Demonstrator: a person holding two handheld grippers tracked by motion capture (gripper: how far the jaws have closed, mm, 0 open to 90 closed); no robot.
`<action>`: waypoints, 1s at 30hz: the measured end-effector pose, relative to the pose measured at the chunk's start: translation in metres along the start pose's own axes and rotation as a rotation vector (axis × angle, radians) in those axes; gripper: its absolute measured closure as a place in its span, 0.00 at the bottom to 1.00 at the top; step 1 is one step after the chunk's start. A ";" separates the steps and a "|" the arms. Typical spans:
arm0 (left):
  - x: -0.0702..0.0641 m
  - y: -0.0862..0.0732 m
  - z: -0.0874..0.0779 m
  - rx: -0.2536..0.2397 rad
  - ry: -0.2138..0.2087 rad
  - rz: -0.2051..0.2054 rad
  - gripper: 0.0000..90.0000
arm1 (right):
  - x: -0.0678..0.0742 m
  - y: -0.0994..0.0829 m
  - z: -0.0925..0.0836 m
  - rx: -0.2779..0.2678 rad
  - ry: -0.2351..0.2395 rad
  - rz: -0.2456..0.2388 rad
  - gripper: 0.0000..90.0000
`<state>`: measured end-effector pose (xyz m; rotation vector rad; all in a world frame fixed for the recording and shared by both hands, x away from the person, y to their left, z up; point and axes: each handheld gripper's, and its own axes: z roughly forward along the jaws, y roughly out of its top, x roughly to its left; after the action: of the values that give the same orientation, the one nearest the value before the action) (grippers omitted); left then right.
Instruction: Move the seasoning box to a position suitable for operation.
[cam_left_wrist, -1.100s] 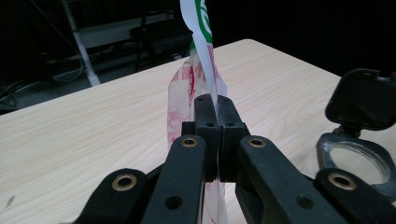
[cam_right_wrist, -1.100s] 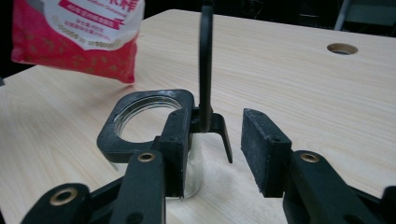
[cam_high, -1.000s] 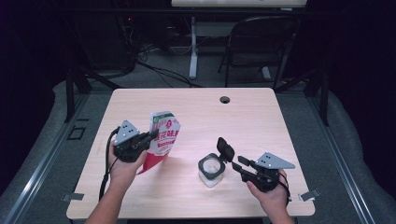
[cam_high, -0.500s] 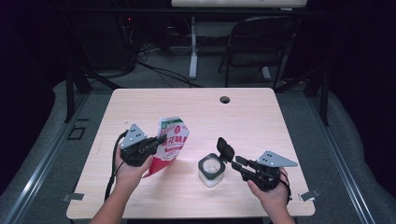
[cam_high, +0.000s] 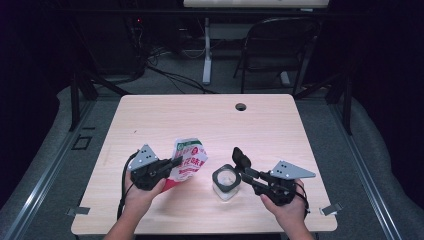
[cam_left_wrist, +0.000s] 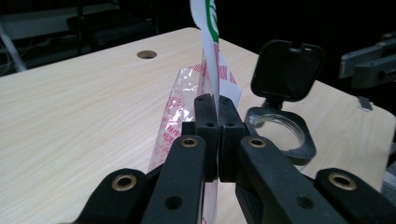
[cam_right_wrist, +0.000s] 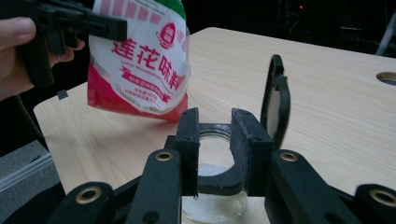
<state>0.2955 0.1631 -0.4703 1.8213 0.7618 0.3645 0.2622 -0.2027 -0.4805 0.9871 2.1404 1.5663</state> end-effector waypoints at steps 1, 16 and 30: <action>-0.001 -0.002 0.000 0.006 -0.005 0.001 1.00 | 0.001 0.001 0.001 -0.002 0.004 0.001 0.81; -0.014 -0.024 -0.002 0.058 -0.043 0.007 1.00 | 0.019 0.014 0.036 0.060 0.085 -0.063 0.76; -0.025 -0.036 -0.003 0.099 -0.046 0.027 1.00 | 0.026 0.017 0.055 0.080 0.133 -0.072 0.69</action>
<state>0.2635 0.1571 -0.4994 1.9283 0.7351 0.3064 0.2834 -0.1431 -0.4808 0.8410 2.3177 1.5627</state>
